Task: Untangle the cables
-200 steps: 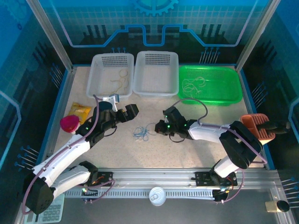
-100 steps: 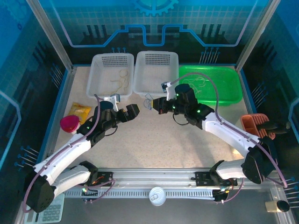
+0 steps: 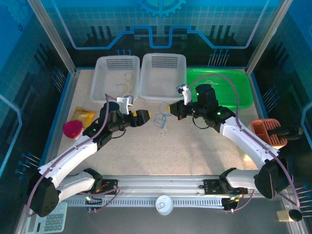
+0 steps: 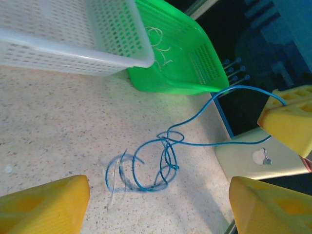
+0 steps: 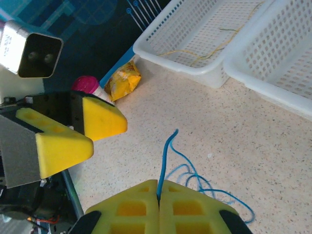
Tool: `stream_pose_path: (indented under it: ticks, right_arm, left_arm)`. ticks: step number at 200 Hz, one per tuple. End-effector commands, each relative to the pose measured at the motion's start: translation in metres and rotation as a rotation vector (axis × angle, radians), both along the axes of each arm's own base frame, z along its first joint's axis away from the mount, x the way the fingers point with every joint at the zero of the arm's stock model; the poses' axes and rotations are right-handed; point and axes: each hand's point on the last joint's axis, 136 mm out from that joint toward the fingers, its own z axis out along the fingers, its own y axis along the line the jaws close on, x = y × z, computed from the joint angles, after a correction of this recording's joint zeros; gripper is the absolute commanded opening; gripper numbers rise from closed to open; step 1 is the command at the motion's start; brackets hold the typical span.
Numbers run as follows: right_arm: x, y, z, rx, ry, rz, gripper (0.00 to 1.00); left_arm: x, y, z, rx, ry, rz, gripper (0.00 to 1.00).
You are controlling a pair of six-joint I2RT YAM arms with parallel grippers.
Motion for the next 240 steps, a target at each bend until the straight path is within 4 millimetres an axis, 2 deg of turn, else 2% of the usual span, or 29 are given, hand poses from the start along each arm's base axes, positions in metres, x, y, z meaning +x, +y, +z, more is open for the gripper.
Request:
stream_pose_path:
  ticks: [1,30,54,90,118,151,193,240]
  right_arm:
    - [-0.013,-0.001,0.021,0.040,-0.052,0.095,0.00]
    - [-0.002,-0.013,0.021,0.054,-0.030,0.039,0.00]
    - [0.004,-0.019,0.029,0.086,-0.025,-0.002,0.00]
    - [0.003,-0.023,0.054,0.135,-0.055,-0.034,0.00]
    - [0.003,-0.030,0.071,0.159,-0.088,-0.089,0.00]
    - [0.007,-0.038,0.087,0.189,-0.105,-0.157,0.00]
    - [0.013,-0.045,0.104,0.220,-0.116,-0.224,0.00]
    - [0.014,-0.045,0.109,0.230,-0.117,-0.231,0.00]
  left_arm:
    - [0.001,-0.012,0.019,-0.002,-0.077,-0.089,0.77]
    - [0.006,-0.013,0.004,-0.003,-0.029,-0.076,0.76]
    - [0.007,-0.016,-0.015,-0.022,0.023,-0.066,0.75]
    - [0.006,-0.012,-0.045,-0.052,0.111,-0.002,0.80]
    - [0.006,-0.005,-0.058,-0.091,0.168,0.062,0.86]
    - [0.004,-0.010,-0.059,-0.113,0.165,0.042,0.87]
    - [0.000,-0.023,-0.057,-0.091,0.119,-0.043,0.77]
    - [0.003,-0.030,-0.044,-0.116,0.087,-0.055,0.73]
